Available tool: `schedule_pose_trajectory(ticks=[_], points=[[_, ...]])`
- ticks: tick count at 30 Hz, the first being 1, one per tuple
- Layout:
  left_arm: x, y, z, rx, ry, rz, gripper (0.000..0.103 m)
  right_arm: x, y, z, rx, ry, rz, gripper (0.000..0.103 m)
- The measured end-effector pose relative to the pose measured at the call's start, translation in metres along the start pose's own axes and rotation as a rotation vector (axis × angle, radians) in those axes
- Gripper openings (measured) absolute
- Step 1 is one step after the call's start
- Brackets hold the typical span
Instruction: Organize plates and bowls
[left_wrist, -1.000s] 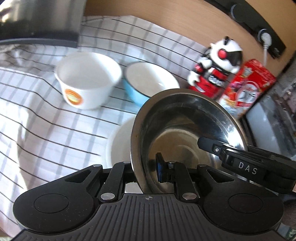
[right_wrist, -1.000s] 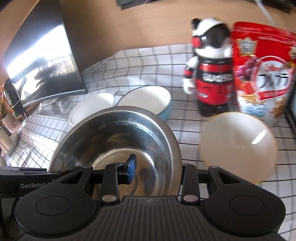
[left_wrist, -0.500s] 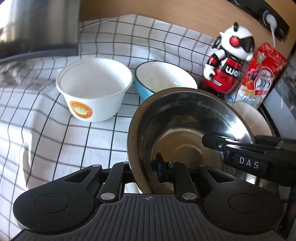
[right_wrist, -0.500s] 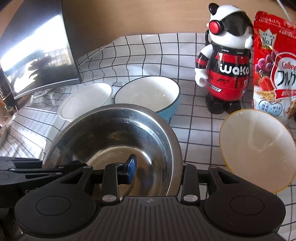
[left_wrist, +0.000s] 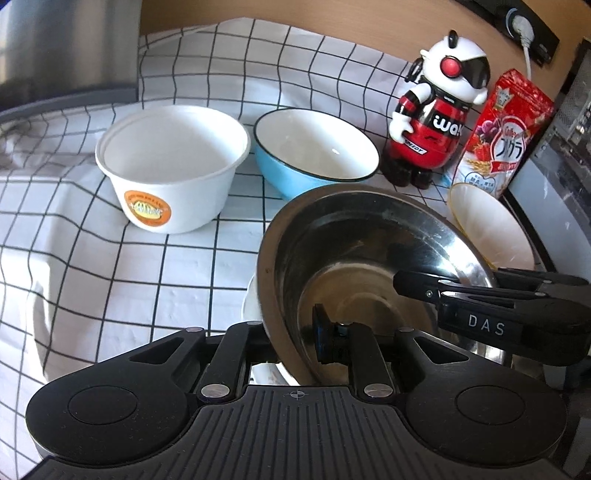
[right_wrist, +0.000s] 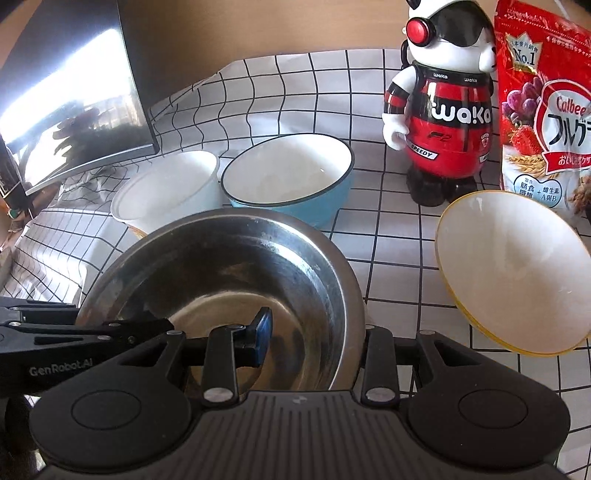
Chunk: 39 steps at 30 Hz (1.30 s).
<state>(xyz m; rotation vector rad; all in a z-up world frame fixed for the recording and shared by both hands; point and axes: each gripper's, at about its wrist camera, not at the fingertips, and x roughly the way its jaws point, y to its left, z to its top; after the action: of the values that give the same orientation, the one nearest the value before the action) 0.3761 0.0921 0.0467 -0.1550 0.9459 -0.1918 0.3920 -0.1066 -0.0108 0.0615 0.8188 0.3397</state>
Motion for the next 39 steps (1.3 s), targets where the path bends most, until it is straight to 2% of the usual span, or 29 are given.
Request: schedule_pose_trajectory(ticks=[10,12,13,15,21,28,30,34,39], points=[[-0.018,0.025,0.01,-0.091,0.036,-0.105,0.018,-0.001,0.01,-0.003,-0.01,-0.004,-0.061,0.034],[-0.023,0.031,0.014,-0.091,0.027,-0.095,0.026,-0.002,0.011,-0.004,0.004,0.0,-0.073,0.034],[-0.025,0.036,0.016,-0.089,0.021,-0.089,0.026,-0.003,0.012,-0.004,0.009,-0.001,-0.076,0.038],[-0.027,0.047,0.021,-0.1,0.009,-0.097,0.026,-0.006,0.012,-0.003,0.043,-0.006,-0.069,0.043],[-0.027,0.067,0.033,-0.12,-0.006,-0.124,0.026,-0.014,0.013,-0.007,0.118,-0.002,-0.099,0.043],[-0.026,0.054,0.044,-0.096,-0.026,-0.199,0.026,-0.042,0.01,-0.014,0.164,-0.031,-0.082,0.049],[-0.024,0.047,0.046,-0.081,-0.022,-0.221,0.026,-0.052,0.008,-0.015,0.17,-0.057,-0.131,0.058],[-0.018,0.031,0.047,-0.065,0.0,-0.249,0.026,-0.07,-0.003,-0.016,0.206,-0.082,-0.171,0.058],[-0.014,0.007,0.053,-0.066,0.005,-0.306,0.026,-0.09,-0.034,-0.016,0.243,-0.122,-0.298,0.058]])
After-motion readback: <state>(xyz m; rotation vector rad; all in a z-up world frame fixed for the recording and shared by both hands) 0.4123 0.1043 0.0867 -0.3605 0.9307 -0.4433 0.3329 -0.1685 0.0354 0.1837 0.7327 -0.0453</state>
